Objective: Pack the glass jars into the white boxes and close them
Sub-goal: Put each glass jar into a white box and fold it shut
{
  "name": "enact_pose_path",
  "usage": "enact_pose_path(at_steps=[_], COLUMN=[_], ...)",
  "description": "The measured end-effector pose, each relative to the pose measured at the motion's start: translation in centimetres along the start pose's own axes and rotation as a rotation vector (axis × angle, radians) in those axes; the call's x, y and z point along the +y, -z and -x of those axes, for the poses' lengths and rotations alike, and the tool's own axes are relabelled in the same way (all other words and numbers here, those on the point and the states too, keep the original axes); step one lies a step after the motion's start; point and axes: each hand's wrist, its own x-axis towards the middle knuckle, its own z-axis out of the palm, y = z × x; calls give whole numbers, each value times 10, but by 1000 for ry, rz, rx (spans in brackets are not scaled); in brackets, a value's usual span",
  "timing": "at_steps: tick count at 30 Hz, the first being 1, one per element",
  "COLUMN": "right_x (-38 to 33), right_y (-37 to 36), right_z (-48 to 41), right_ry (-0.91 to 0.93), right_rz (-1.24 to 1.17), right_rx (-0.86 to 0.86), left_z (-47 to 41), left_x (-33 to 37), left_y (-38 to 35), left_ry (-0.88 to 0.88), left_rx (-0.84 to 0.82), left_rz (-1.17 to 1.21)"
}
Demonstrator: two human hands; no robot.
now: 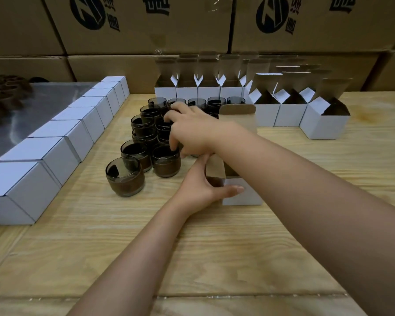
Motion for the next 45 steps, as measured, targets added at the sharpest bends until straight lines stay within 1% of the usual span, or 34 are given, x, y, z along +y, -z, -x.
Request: enact_pose_path(at_steps=[2,5,10,12,18,21,23,27,31,37,42,45], right_x=[0,2,-5,-7,0,9,18,40,60,74,63,52], right_y=[-7,-12,-15,-17,-11,8,27,64,81,68,42,27], right_z=[-1,-1,-3,-3,7,13,20,43,71,96,103,102], right_ry=[17,52,58,42,-50,-97,-97,-95,-146,-226,-313,-367], right_rz=[-31,-164,-465,-550,-661,-764,-767,-728,-695,-636,-657,-492], right_rx=[1,-5,-179,-202,-74,-48,-47,-18,-57,-264,-279,-247], left_z=[0,0,1,1,1,2,2,2,2,1,2,2], left_x=[-2,-3,-1,0,-2,-2,-3,-6,-3,-2,-1,-1], left_y=[0,0,0,0,0,0,1,3,2,2,2,2], left_ry=[16,46,45,44,32,-26,-51,-39,-45,-69,-74,-73], left_rx=[-4,-14,-19,-17,3,17,3,-33,-19,-6,-7,-11], left_rz=[-1,0,-28,-31,-20,-24,-22,-2,0,19,12,16])
